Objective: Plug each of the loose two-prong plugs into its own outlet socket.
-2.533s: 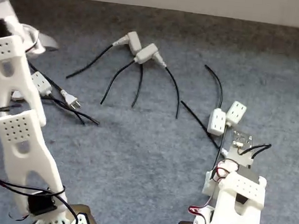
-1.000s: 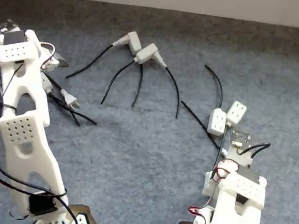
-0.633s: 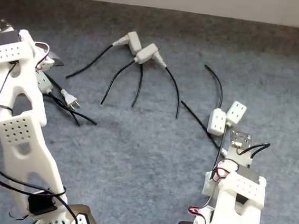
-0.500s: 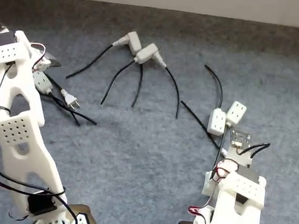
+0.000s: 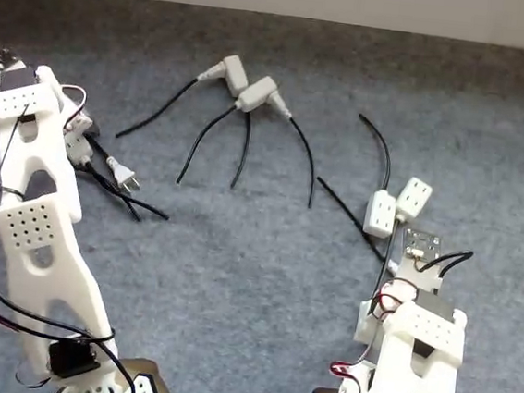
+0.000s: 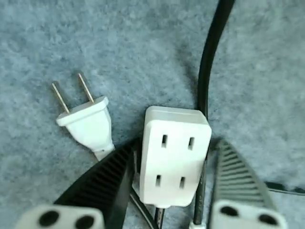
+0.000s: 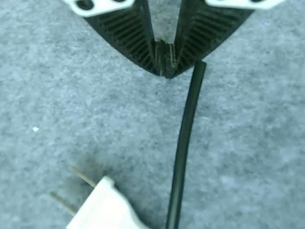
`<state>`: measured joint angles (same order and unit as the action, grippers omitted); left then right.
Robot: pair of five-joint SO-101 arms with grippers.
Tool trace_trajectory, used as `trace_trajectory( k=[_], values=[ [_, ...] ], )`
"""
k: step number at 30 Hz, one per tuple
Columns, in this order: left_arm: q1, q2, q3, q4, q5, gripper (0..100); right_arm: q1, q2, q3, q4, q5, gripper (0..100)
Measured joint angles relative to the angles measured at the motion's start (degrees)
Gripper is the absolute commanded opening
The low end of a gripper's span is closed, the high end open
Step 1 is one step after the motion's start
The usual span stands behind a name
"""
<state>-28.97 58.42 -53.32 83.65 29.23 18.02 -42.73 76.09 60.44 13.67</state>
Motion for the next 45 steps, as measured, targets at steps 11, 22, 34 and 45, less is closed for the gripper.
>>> trace_trajectory(
  k=[11,22,34,45],
  values=[
    [0.0,-6.59,-13.89,11.43,-0.26,3,0.0,0.0,0.0,0.0,0.0,1.3],
    [5.1,-21.27,-21.54,17.49,-16.88,2,0.0,0.0,0.0,0.0,0.0,1.3],
    [35.43,-58.81,28.4,17.49,-30.15,2,0.0,0.0,0.0,0.0,0.0,1.3],
    [46.15,-65.76,71.12,-5.1,-30.77,3,0.0,0.0,0.0,0.0,0.0,1.3]
  ],
)
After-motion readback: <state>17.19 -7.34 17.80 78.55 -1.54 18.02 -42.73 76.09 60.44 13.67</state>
